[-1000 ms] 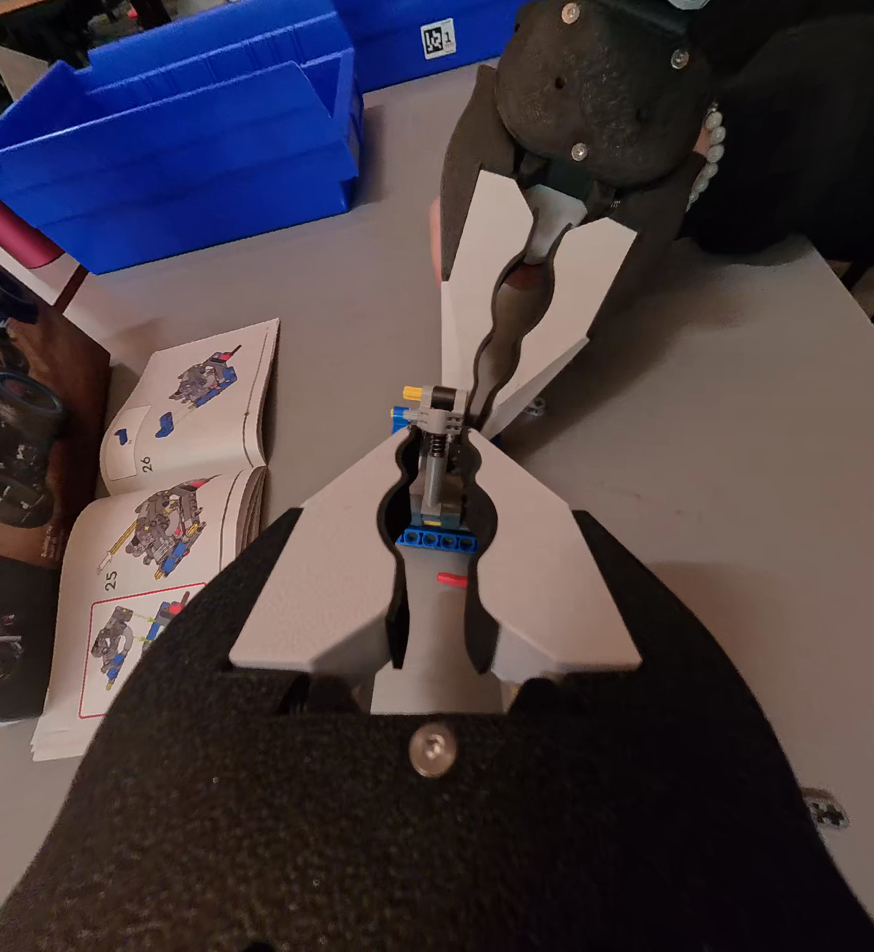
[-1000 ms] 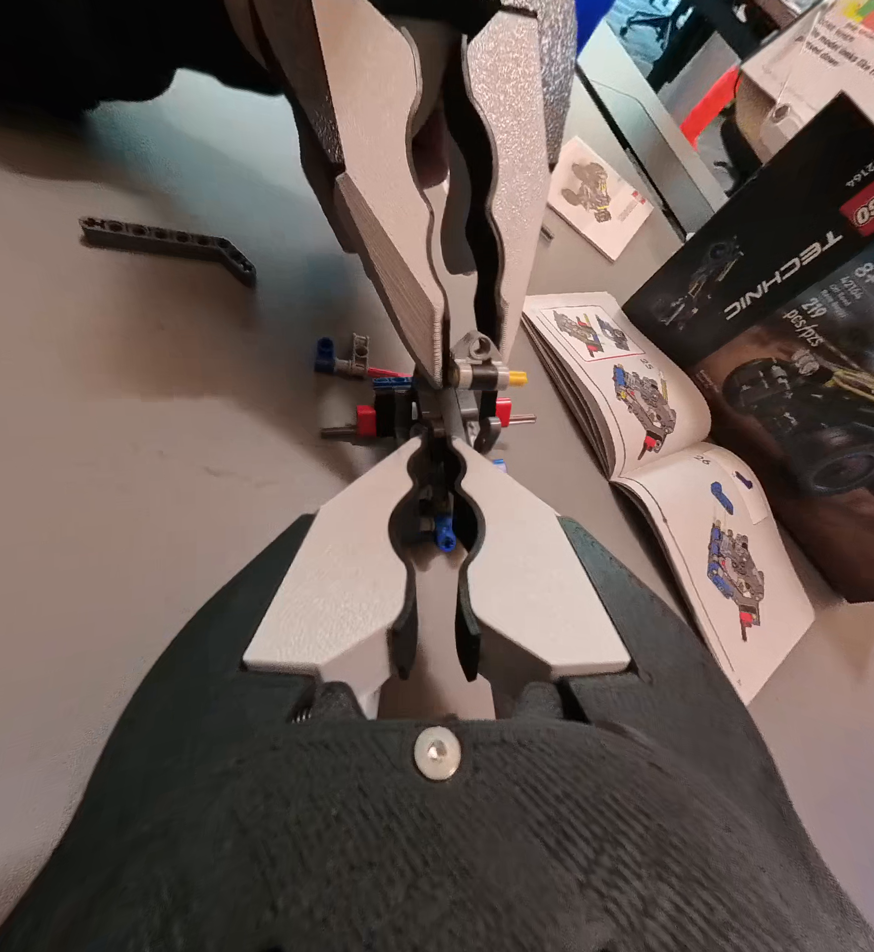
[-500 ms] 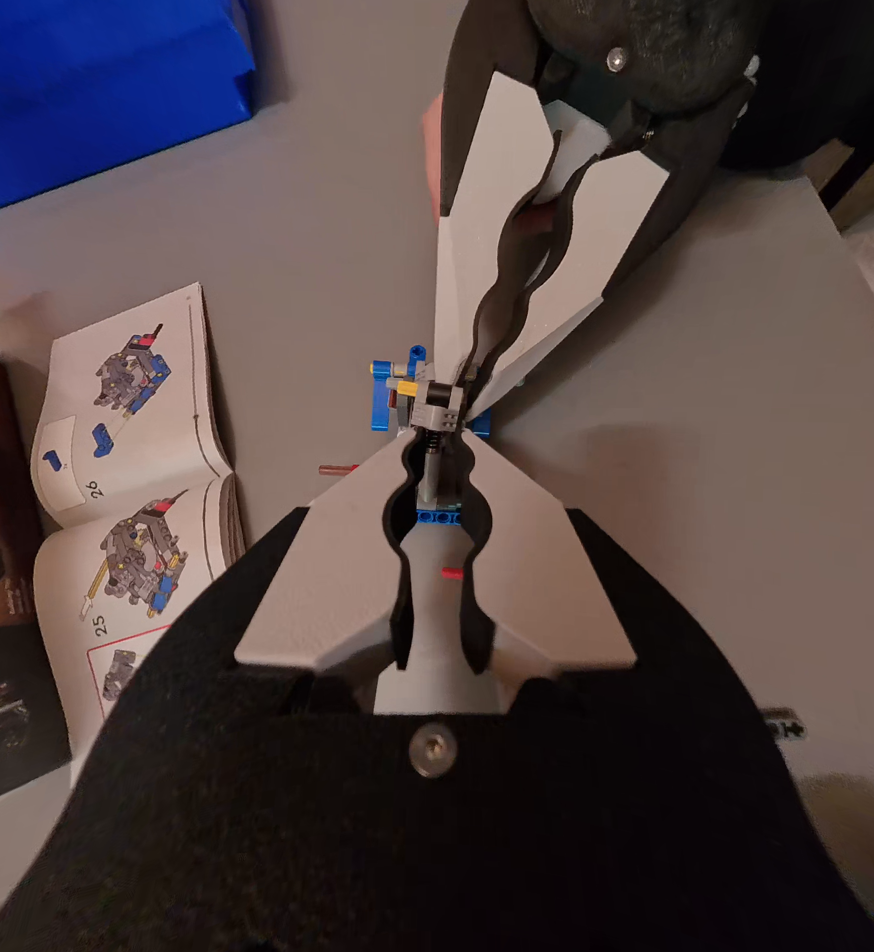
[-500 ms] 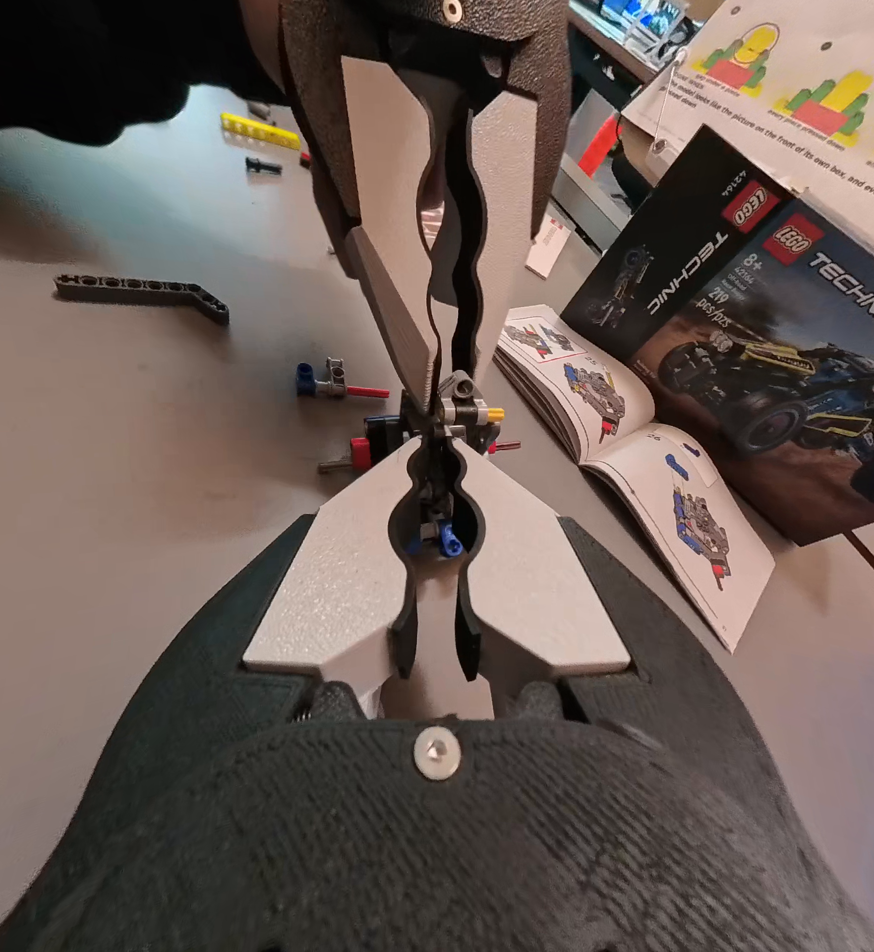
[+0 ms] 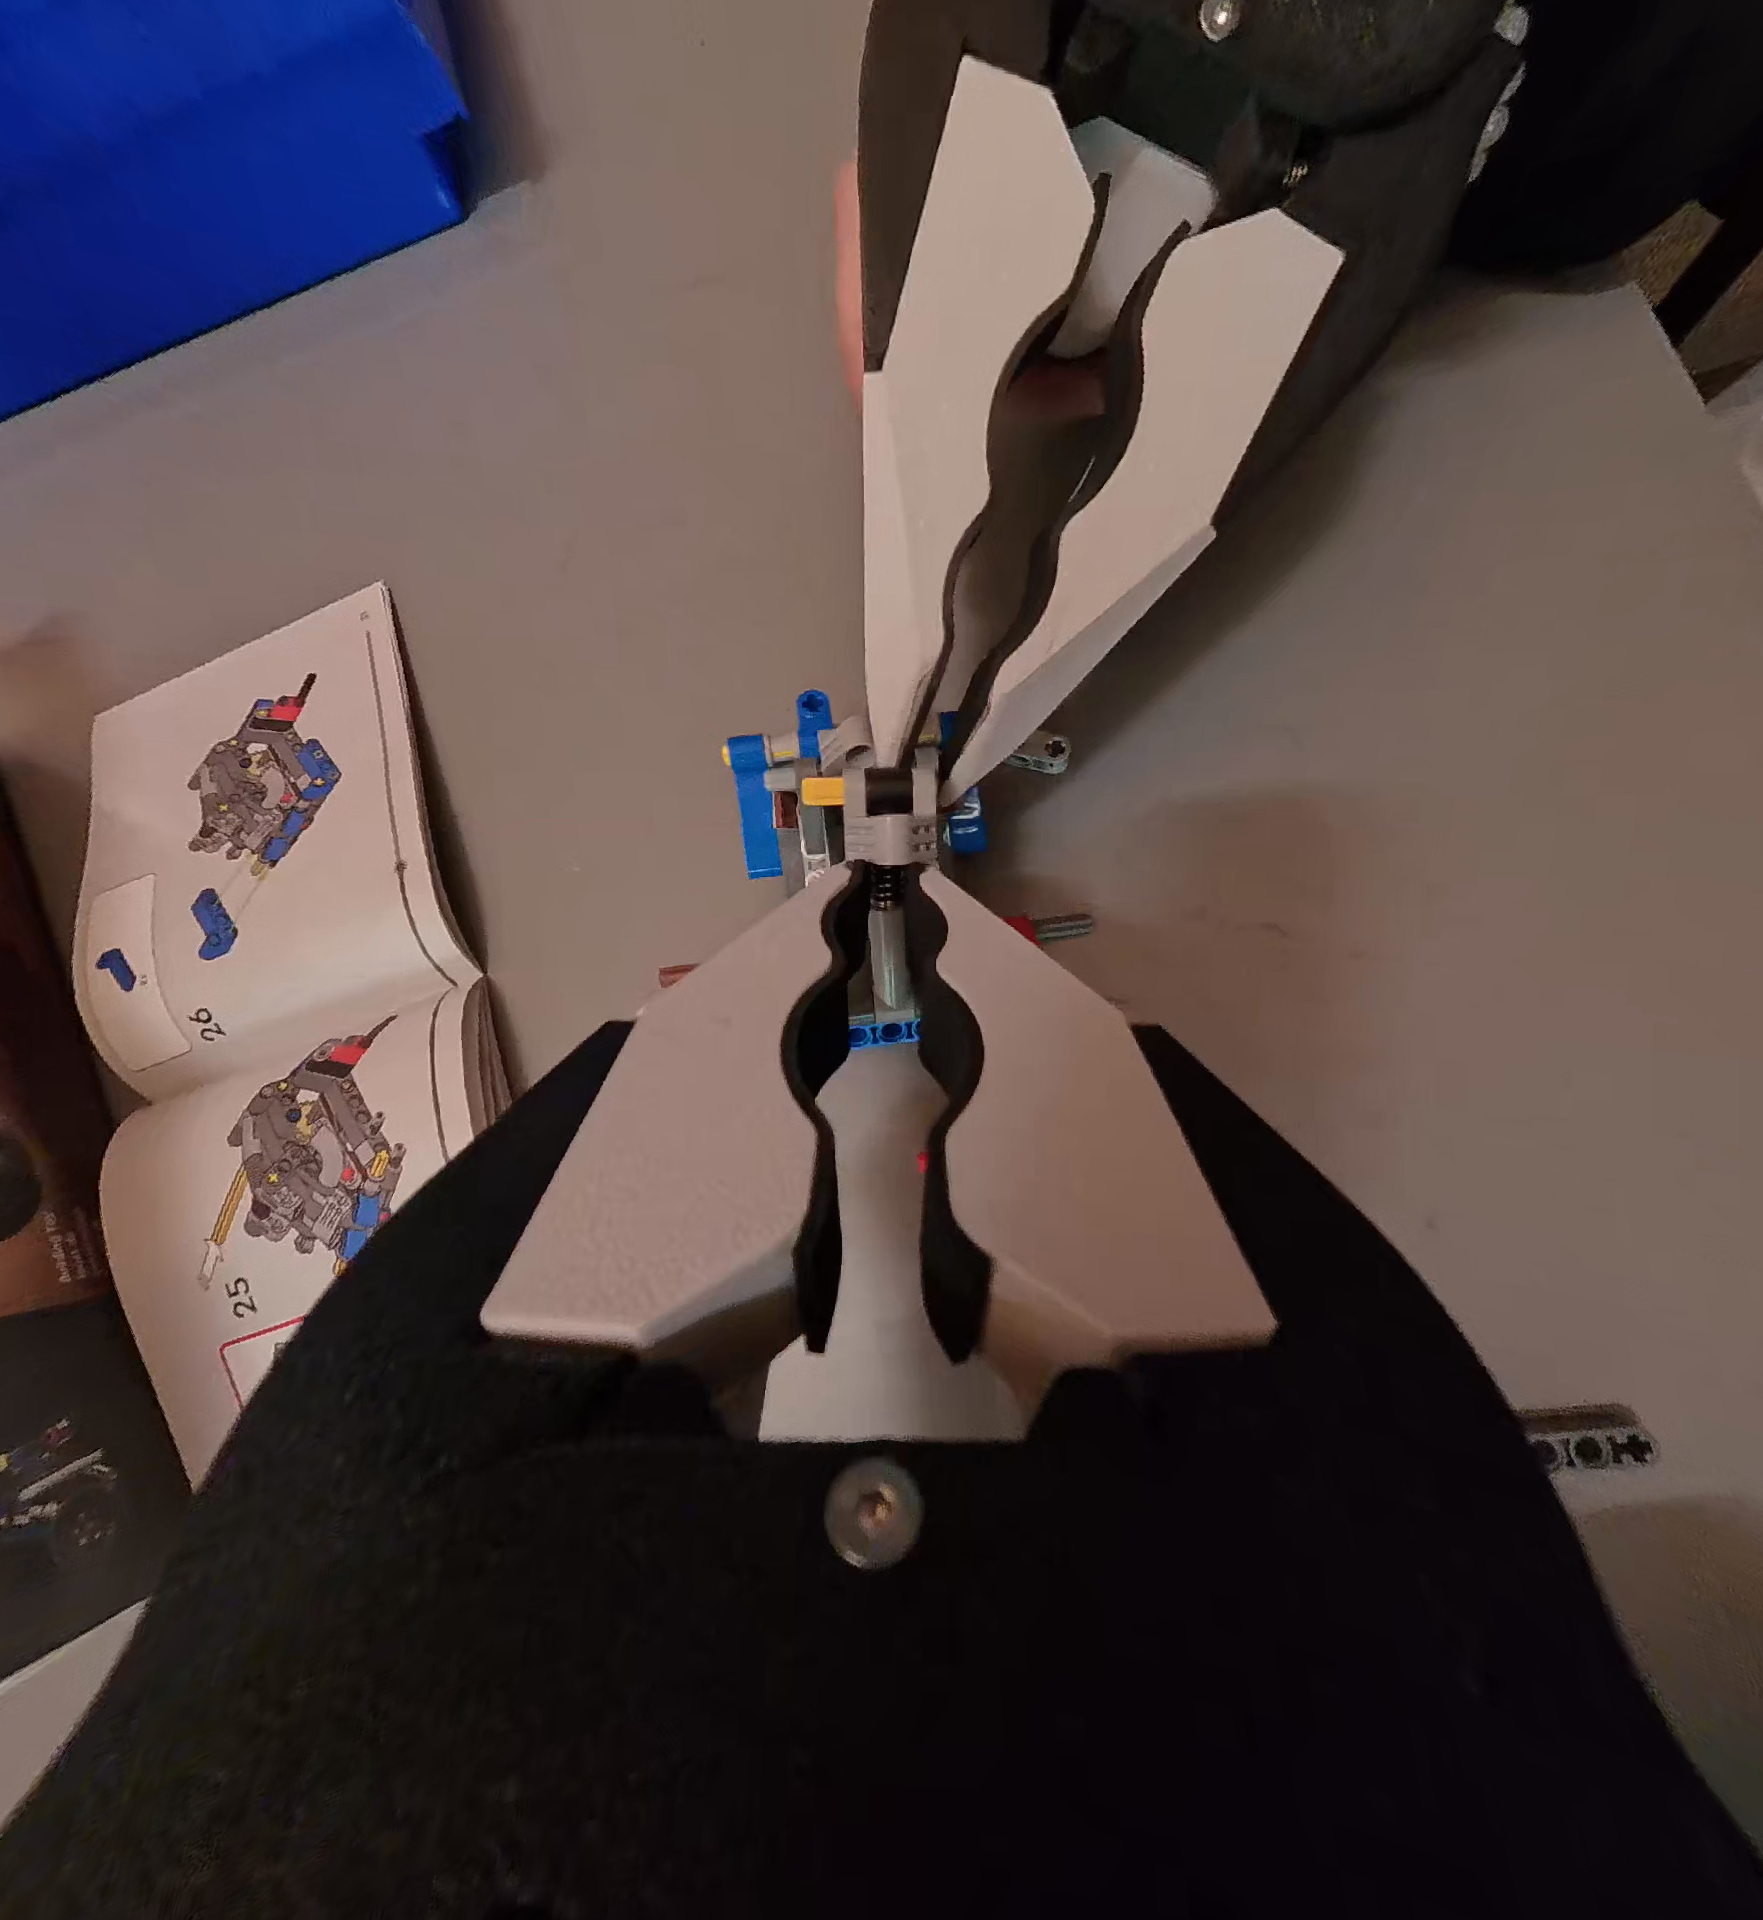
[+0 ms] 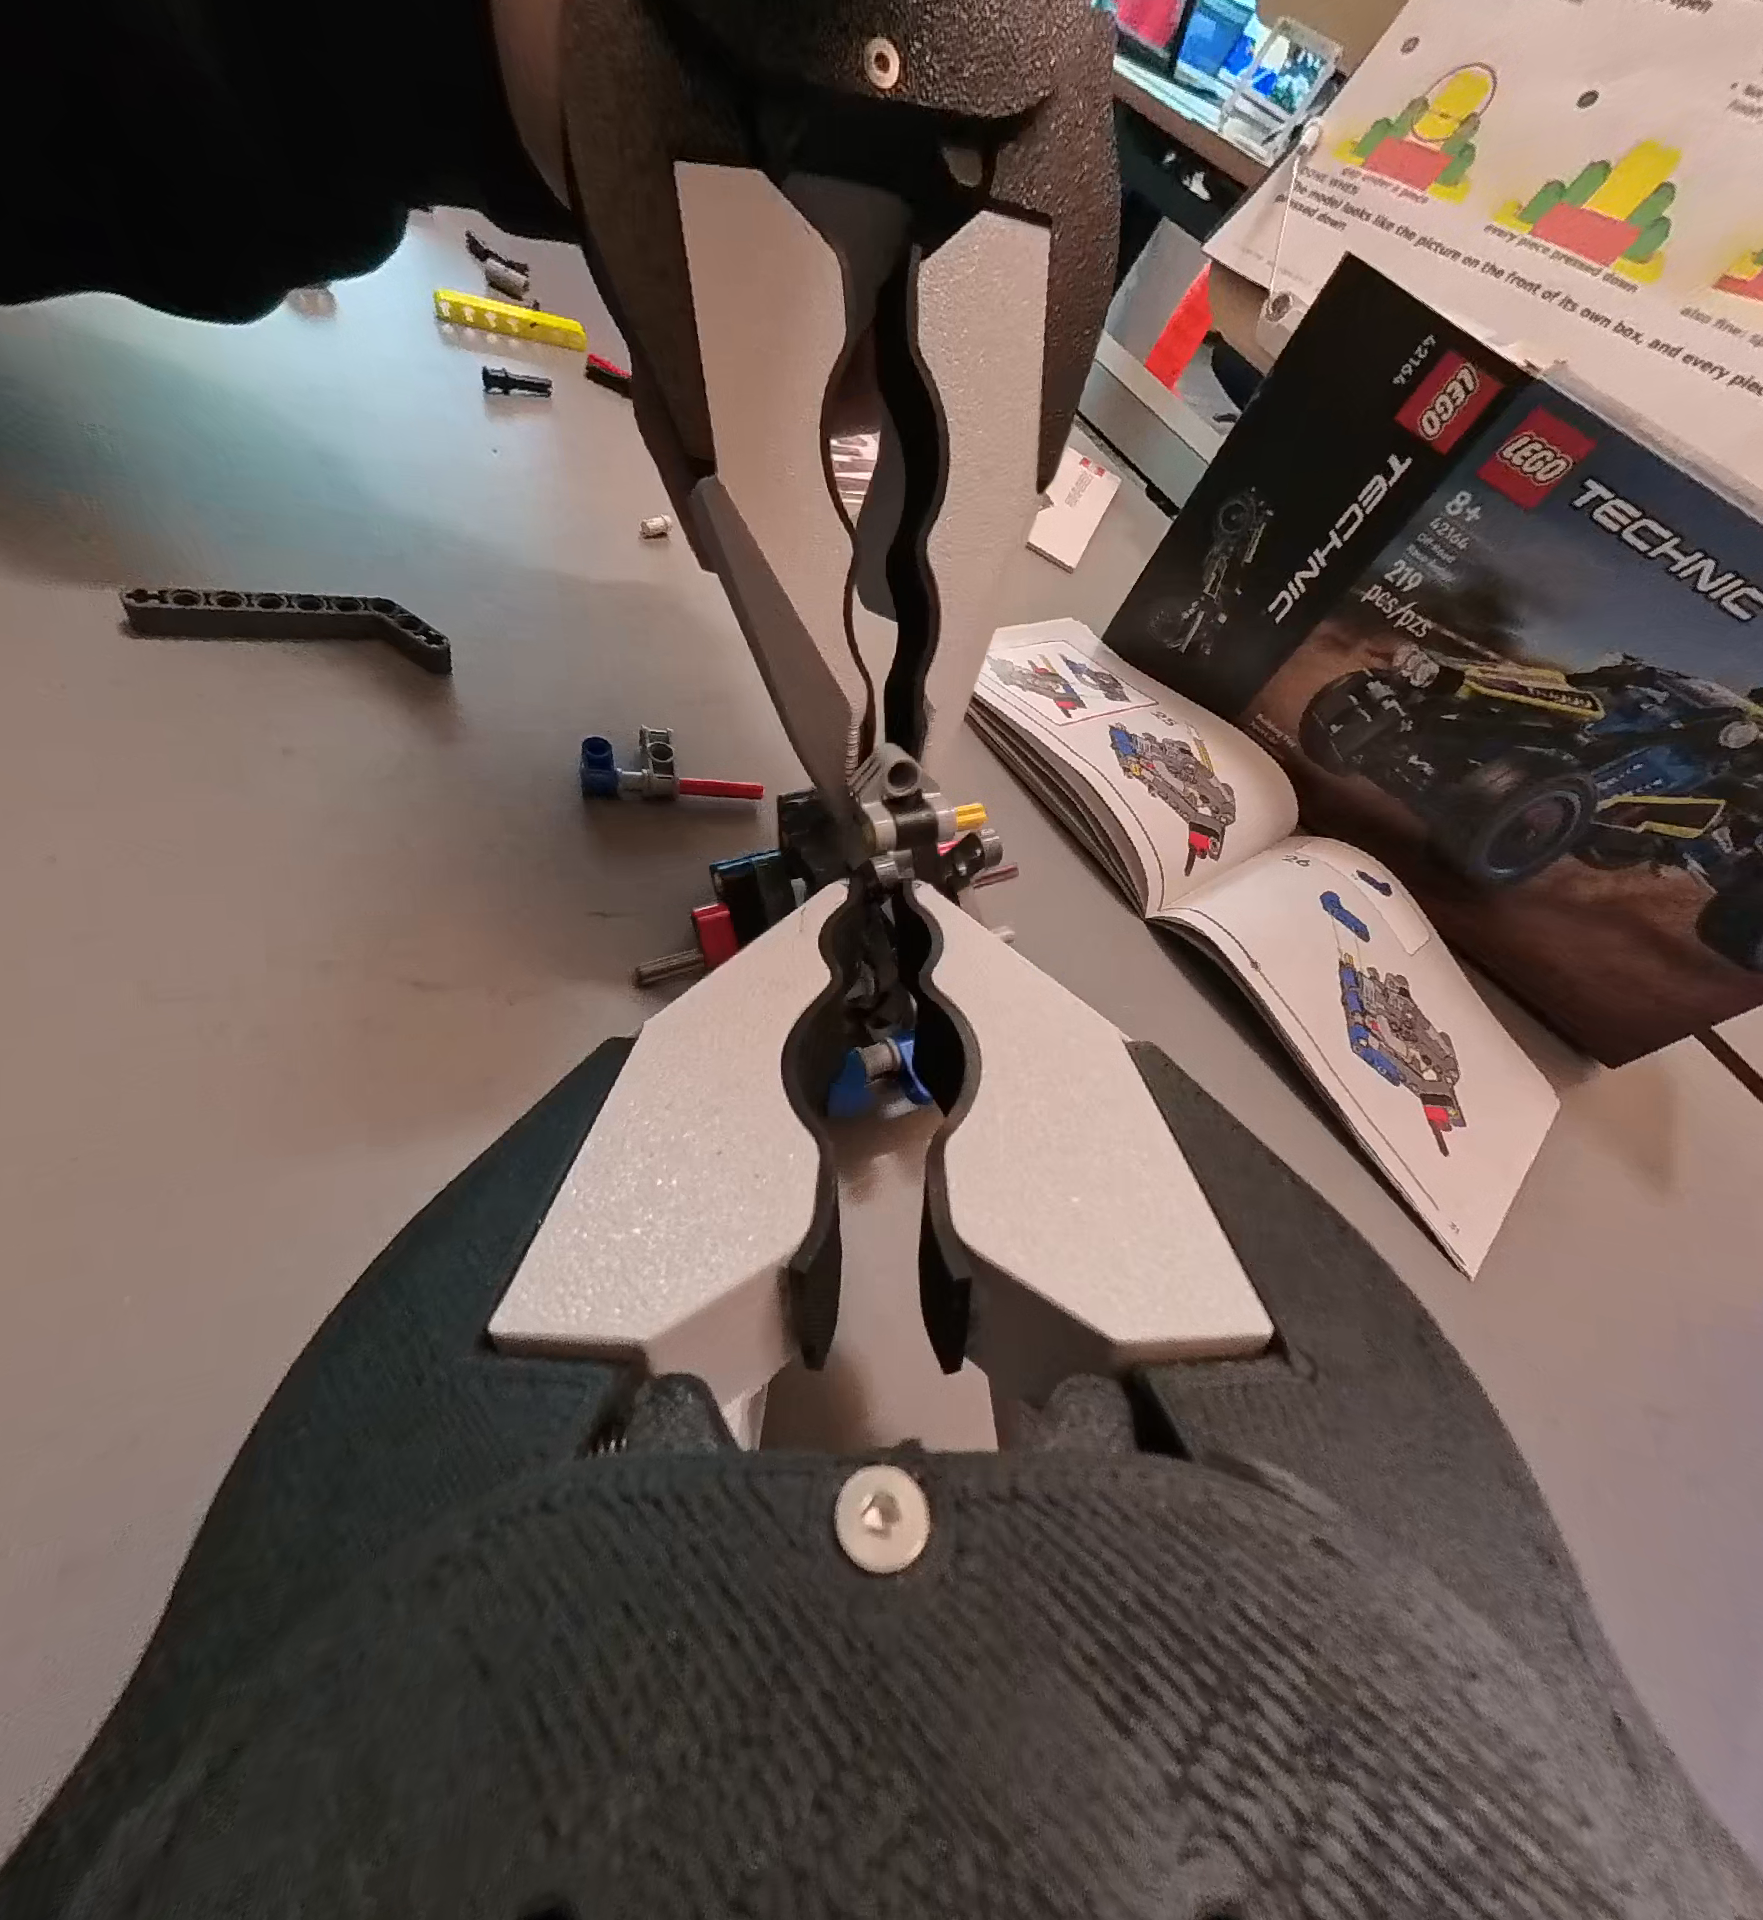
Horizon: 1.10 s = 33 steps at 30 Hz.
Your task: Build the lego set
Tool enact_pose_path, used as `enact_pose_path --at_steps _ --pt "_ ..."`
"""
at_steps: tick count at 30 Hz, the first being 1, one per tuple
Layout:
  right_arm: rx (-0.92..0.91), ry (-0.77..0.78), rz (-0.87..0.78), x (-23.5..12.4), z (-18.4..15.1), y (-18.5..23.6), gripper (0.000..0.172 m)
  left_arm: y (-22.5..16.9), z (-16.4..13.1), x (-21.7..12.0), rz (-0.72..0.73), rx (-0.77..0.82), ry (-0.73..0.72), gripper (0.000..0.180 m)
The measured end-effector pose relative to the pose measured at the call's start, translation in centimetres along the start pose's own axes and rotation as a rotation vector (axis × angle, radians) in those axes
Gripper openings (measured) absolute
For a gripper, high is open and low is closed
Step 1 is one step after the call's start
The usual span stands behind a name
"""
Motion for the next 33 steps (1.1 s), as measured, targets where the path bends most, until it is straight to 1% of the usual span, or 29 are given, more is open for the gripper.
enact_pose_path --at_steps 4,12,14,18,22,26,28,30,33 --pt "-0.013 0.013 -0.006 0.1 -0.1 0.1 0.002 -0.2 0.2 0.0 0.023 -0.034 -0.022 0.003" --pt "-0.011 0.0 0.014 0.2 0.1 0.3 0.0 -0.2 0.3 0.2 0.089 -0.069 -0.091 0.012" --pt "-0.009 0.001 0.014 0.2 0.1 0.3 0.001 -0.1 0.4 0.3 0.107 -0.077 -0.103 0.011" --pt "-0.004 -0.006 0.013 0.1 0.1 0.2 0.001 0.2 0.4 0.4 0.156 -0.031 -0.104 0.009" --pt "-0.009 -0.007 0.006 0.1 0.1 0.2 0.001 0.2 0.3 0.5 0.146 -0.02 -0.097 0.007" --pt "-0.002 -0.027 -0.005 -0.1 0.3 0.0 0.001 0.2 0.2 0.2 0.111 -0.042 -0.108 0.007" --pt "0.0 -0.027 0.004 -0.1 0.3 0.0 0.001 0.3 0.2 0.1 0.114 -0.045 -0.115 0.011" --pt "-0.003 -0.024 0.02 -0.1 0.3 0.2 0.001 0.6 0.1 -0.2 0.15 -0.038 -0.106 0.018" --pt "-0.01 -0.024 0.022 -0.1 0.3 0.2 0.001 0.7 0.6 -0.7 0.183 -0.011 -0.112 0.021"
Point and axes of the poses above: each gripper's, where its closed fingertips meet, x out along the fingers, z out of its top, y = z × x across the jaws, the point moved 3 cm from there along -x, back along the fingers, and after that the axes turned 5 degrees about x, right-handed, at the moved point
